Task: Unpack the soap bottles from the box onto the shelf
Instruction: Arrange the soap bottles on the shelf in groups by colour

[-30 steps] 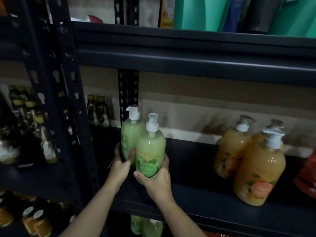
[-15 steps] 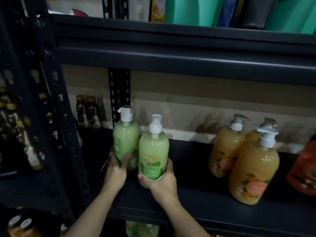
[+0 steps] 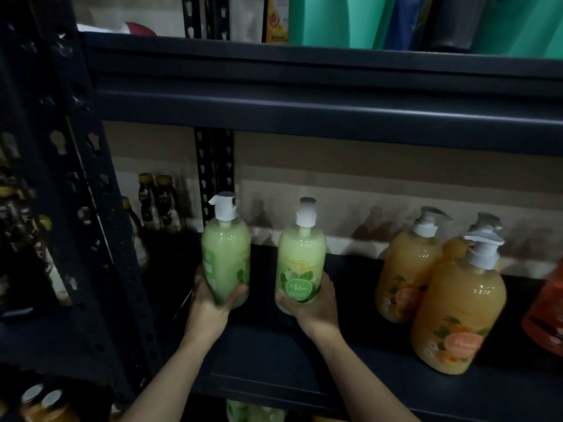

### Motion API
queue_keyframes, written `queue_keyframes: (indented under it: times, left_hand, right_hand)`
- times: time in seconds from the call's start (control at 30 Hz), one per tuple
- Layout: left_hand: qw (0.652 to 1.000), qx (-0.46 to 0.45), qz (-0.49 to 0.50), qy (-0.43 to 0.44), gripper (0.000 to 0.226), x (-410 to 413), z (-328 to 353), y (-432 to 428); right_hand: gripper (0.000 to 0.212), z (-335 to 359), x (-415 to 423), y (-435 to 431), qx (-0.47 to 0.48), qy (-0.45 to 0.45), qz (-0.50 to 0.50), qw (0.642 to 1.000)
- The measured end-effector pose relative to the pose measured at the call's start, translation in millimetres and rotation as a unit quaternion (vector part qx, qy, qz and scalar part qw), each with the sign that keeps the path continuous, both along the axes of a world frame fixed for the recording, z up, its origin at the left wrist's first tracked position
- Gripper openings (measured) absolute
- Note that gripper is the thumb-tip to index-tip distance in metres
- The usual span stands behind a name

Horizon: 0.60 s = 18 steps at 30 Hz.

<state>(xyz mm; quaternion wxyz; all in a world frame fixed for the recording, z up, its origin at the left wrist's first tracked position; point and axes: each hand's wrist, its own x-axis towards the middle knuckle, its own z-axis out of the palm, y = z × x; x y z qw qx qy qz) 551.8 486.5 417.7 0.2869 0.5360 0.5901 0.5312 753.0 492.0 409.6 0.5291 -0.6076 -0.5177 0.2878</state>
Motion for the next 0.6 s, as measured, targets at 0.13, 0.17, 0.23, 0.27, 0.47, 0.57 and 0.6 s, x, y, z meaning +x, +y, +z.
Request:
queue_keyframes:
  times: [0.13, 0.17, 0.23, 0.27, 0.47, 0.57, 0.6]
  left_hand:
    - [1.0, -0.012, 0.006, 0.009, 0.094, 1.1, -3.6, 2.9]
    - [1.0, -0.014, 0.009, 0.009, 0.094, 0.9, -4.5, 3.5]
    - [1.0, -0.021, 0.011, 0.007, 0.096, -0.4, -6.3, 4.6]
    - [1.0, -0.026, 0.01, 0.005, 0.097, -0.5, -6.9, 4.3]
    - [0.999, -0.035, 0.012, 0.017, 0.098, 0.2, -6.4, 1.1]
    - [0.999, -0.035, 0.002, 0.022, 0.097, -0.5, -6.9, 3.9]
    - [0.999, -0.037, -0.003, 0.017, 0.097, -0.7, -6.6, 4.8]
  right_hand:
    - [0.079, -2.8, 0.5, -0.4, 0.012, 0.014, 0.007, 1.0]
    - [0.079, -2.4, 1.7, -0.8, 0.014, 0.022, 0.01, 1.0]
    - [0.08, 0.0, 3.0, -2.1, 0.014, 0.033, 0.017, 0.999]
    - [0.08, 0.5, 3.5, -2.7, 0.011, 0.035, 0.019, 0.999]
    - [0.081, 1.3, 3.0, -4.0, 0.004, 0.046, 0.027, 0.999]
    - [0.077, -0.2, 2.8, -3.4, 0.016, 0.054, 0.029, 0.998]
    - [0.076, -1.3, 2.5, -2.4, 0.02, 0.054, 0.029, 0.998]
